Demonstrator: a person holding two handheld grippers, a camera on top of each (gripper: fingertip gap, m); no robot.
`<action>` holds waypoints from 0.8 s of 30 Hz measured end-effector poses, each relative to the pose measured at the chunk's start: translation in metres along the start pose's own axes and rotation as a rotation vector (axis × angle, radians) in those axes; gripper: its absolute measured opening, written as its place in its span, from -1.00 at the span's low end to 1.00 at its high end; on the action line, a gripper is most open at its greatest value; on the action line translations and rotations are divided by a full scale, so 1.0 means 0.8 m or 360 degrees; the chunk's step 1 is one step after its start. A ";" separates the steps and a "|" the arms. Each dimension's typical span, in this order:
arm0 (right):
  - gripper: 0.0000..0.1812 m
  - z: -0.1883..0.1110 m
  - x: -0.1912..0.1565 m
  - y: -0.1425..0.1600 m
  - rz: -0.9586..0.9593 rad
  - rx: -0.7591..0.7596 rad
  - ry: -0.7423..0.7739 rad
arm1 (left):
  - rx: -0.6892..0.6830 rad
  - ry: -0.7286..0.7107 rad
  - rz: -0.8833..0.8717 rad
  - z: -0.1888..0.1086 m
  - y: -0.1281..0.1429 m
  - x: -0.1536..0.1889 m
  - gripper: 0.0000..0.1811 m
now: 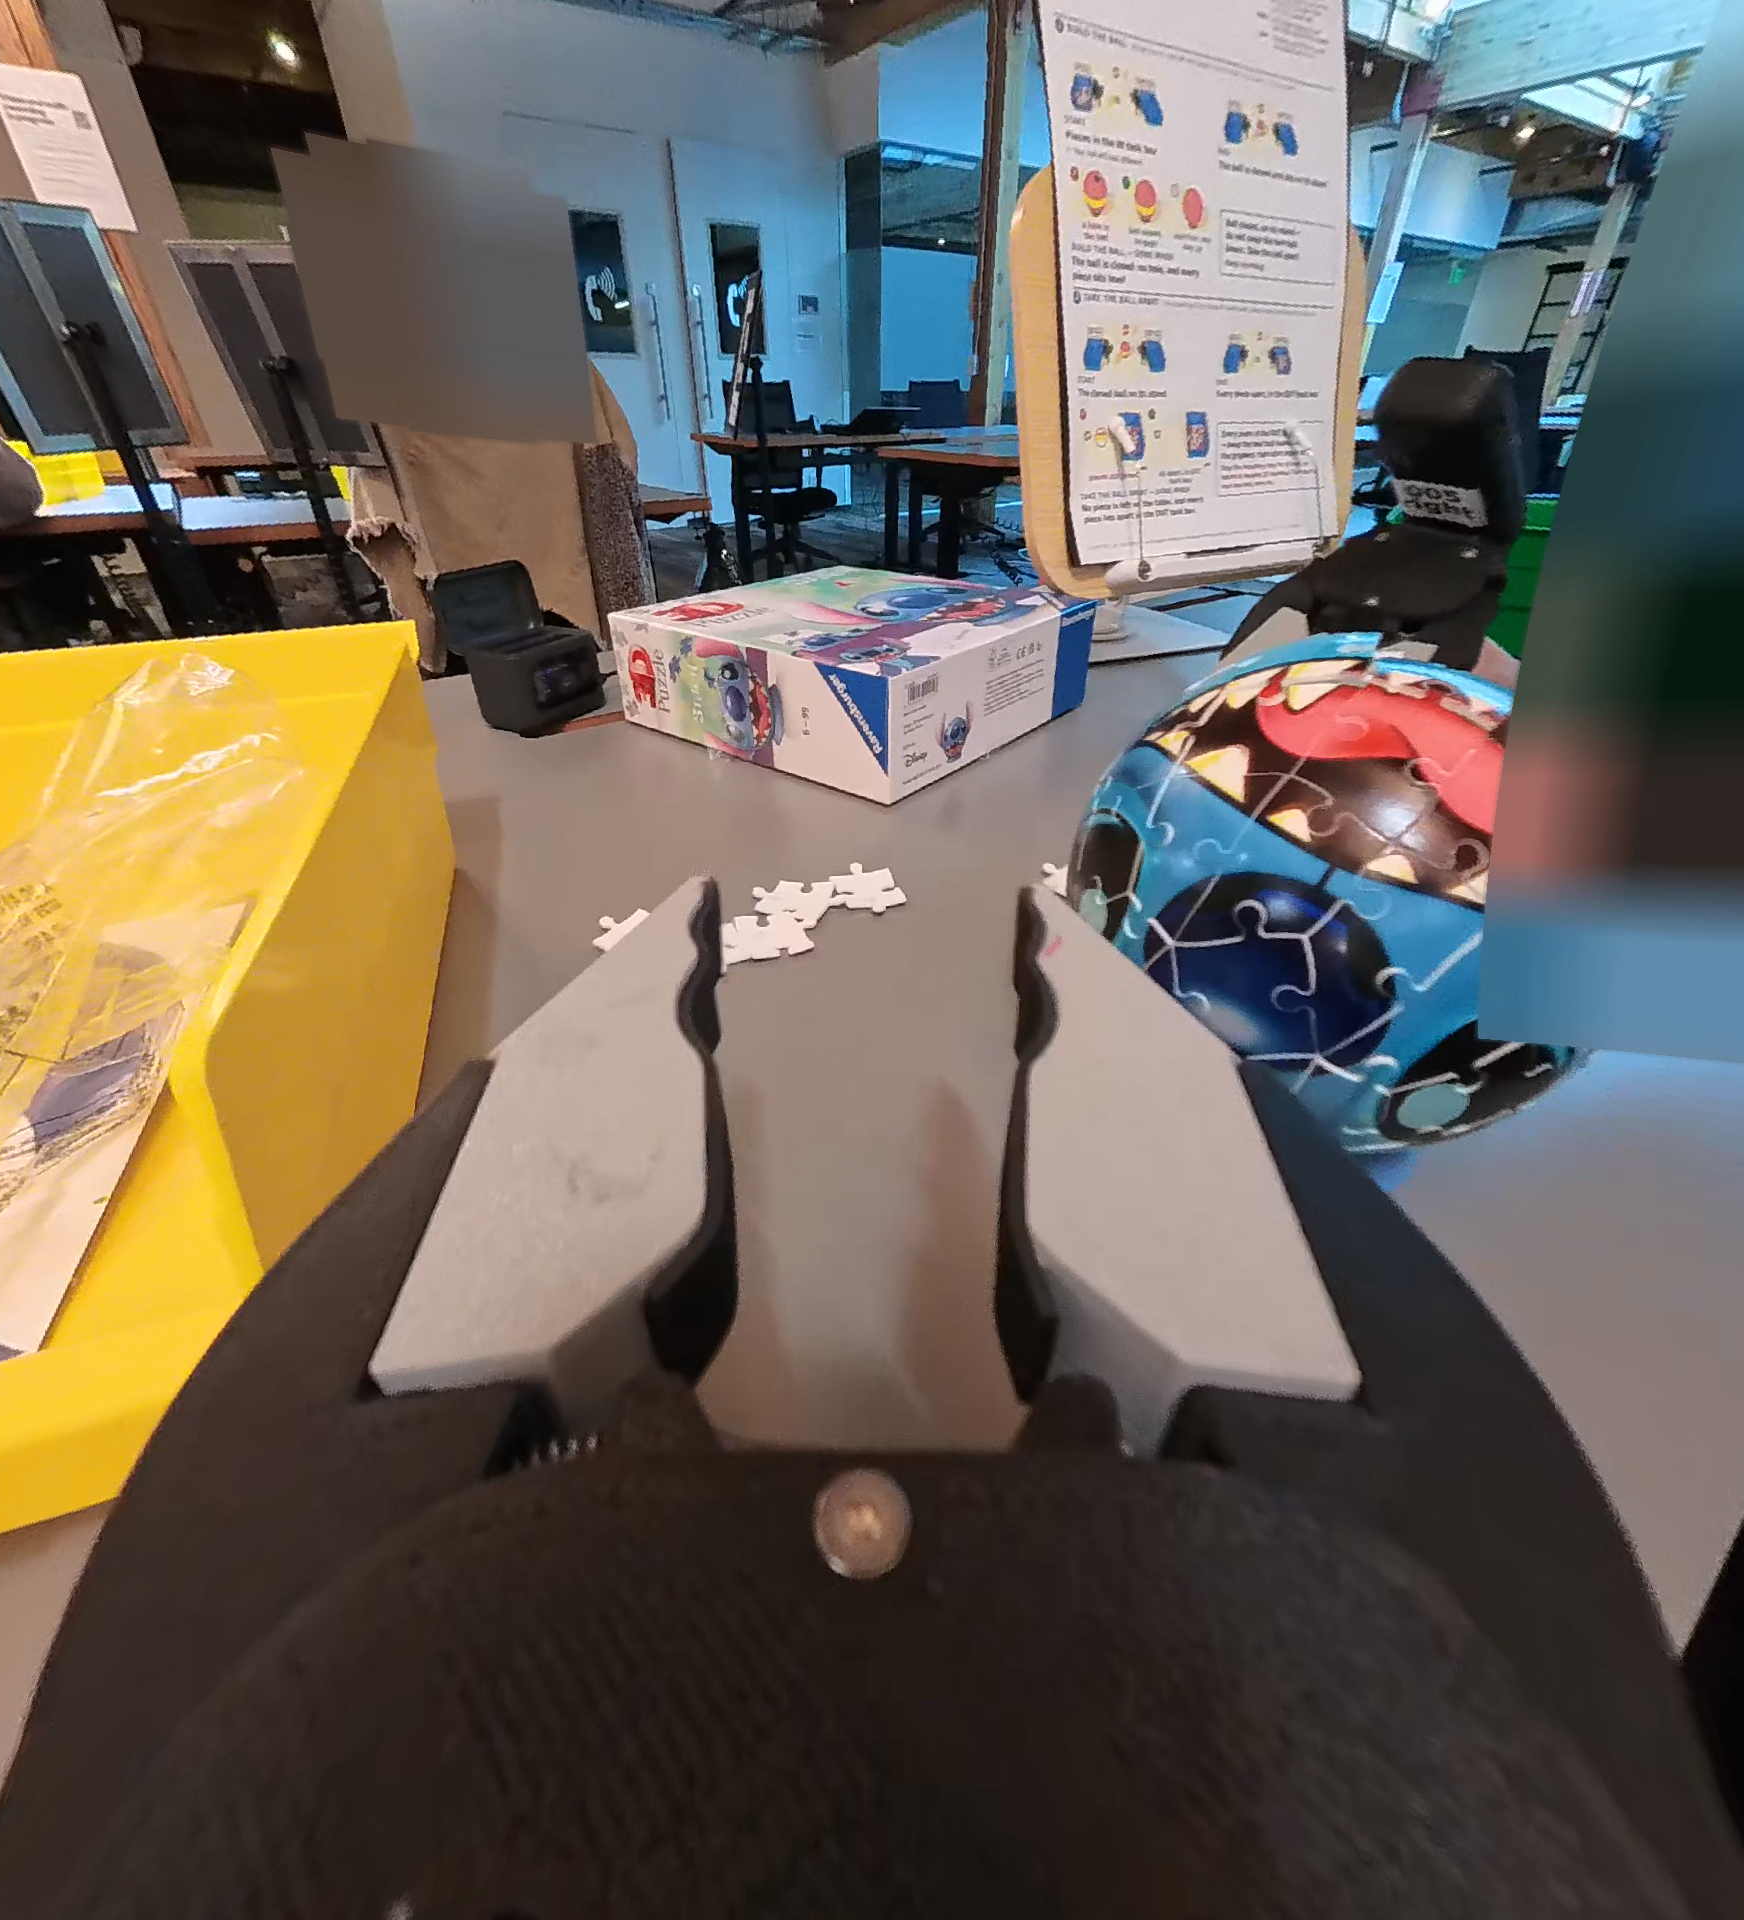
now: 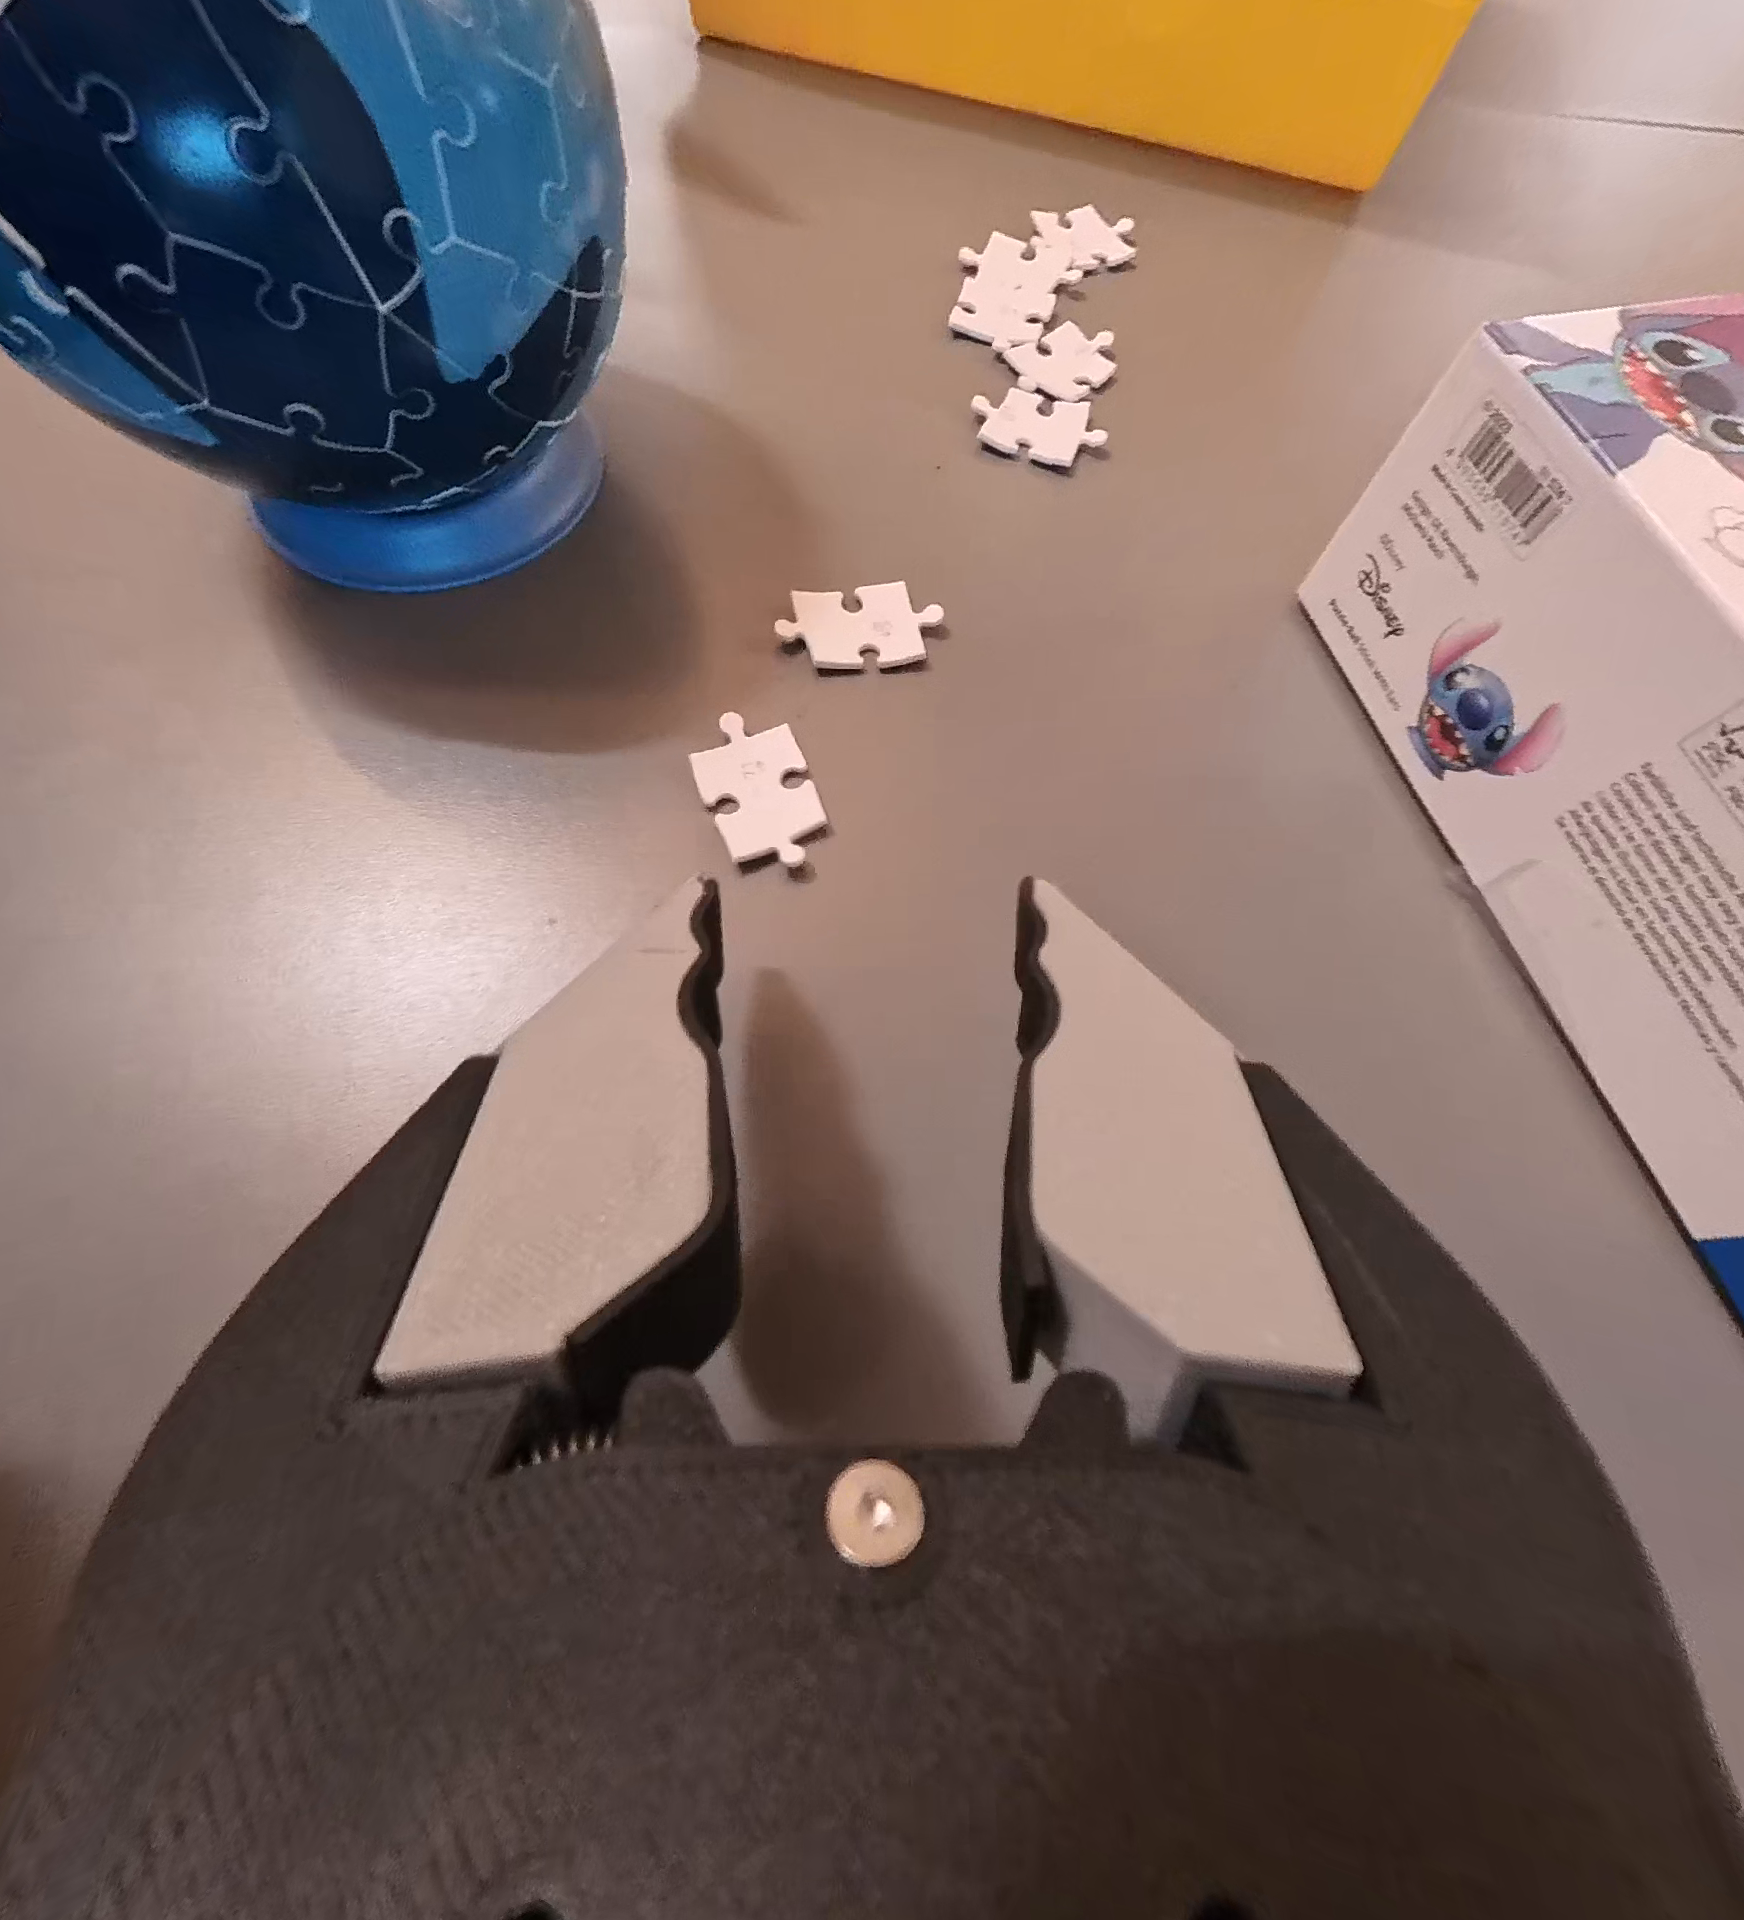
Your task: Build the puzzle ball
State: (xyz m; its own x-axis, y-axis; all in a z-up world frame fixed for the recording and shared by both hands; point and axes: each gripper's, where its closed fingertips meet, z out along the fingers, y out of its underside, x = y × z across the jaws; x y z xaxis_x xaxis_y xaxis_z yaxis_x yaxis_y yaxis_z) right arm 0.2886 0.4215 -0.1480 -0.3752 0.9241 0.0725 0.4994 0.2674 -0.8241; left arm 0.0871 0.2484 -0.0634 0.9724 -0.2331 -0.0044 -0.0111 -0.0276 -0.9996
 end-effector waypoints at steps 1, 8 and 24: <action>-0.41 0.000 -0.002 0.000 -0.0018 -0.0001 -0.0002 | -0.0007 0.0006 0.0000 0.001 0.001 0.001 -0.36; -0.35 -0.010 -0.025 -0.010 -0.0135 0.0113 -0.0152 | -0.0281 0.0211 0.0072 -0.005 0.029 0.042 0.01; 0.02 0.043 -0.109 -0.087 -0.0633 0.0411 -0.0024 | -0.0357 0.0380 0.0703 0.006 0.052 0.116 0.17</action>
State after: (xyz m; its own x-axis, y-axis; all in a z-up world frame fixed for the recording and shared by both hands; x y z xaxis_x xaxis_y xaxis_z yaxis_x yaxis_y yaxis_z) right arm 0.2595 0.3132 -0.1161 -0.5102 0.7591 0.4044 0.1045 0.5214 -0.8469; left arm 0.1781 0.2303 -0.1052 0.7845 -0.4828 -0.3892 -0.4809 -0.0775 -0.8733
